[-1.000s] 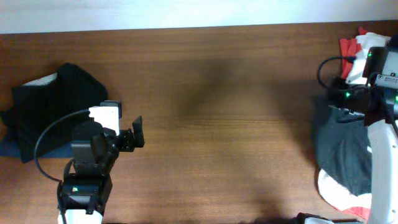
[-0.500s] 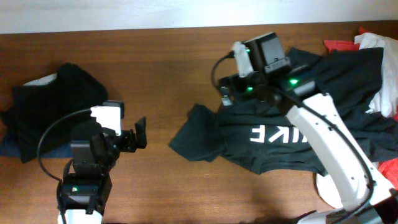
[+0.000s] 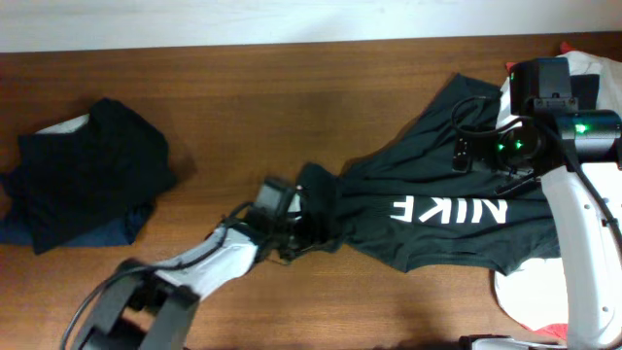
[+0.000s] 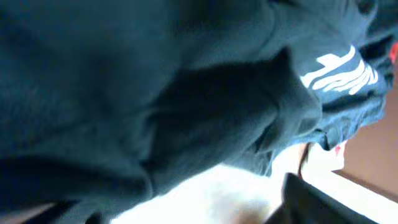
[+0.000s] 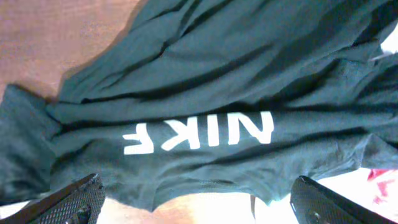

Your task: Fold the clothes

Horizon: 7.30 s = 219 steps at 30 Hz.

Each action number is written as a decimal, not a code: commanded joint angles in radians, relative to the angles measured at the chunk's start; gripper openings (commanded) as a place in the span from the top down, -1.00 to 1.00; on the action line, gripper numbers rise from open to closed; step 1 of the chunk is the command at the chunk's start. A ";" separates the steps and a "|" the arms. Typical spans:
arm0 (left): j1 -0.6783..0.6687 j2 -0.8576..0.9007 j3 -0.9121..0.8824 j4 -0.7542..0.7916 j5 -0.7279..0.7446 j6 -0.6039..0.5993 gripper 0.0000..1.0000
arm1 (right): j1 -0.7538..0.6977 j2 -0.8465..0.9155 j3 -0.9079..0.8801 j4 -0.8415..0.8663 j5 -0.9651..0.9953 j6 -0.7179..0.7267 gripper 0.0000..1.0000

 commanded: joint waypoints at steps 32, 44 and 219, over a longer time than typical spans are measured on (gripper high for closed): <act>0.286 0.346 0.514 -0.779 -0.283 0.293 0.99 | -0.010 -0.008 0.008 -0.020 0.050 0.008 -0.97; 0.529 0.168 0.590 -1.110 -0.386 0.423 -0.92 | -0.009 0.051 0.006 -0.037 0.045 0.008 -0.97; 0.647 0.159 0.373 -0.738 -0.537 0.605 -0.28 | -0.264 0.386 -0.537 0.613 0.179 0.103 0.92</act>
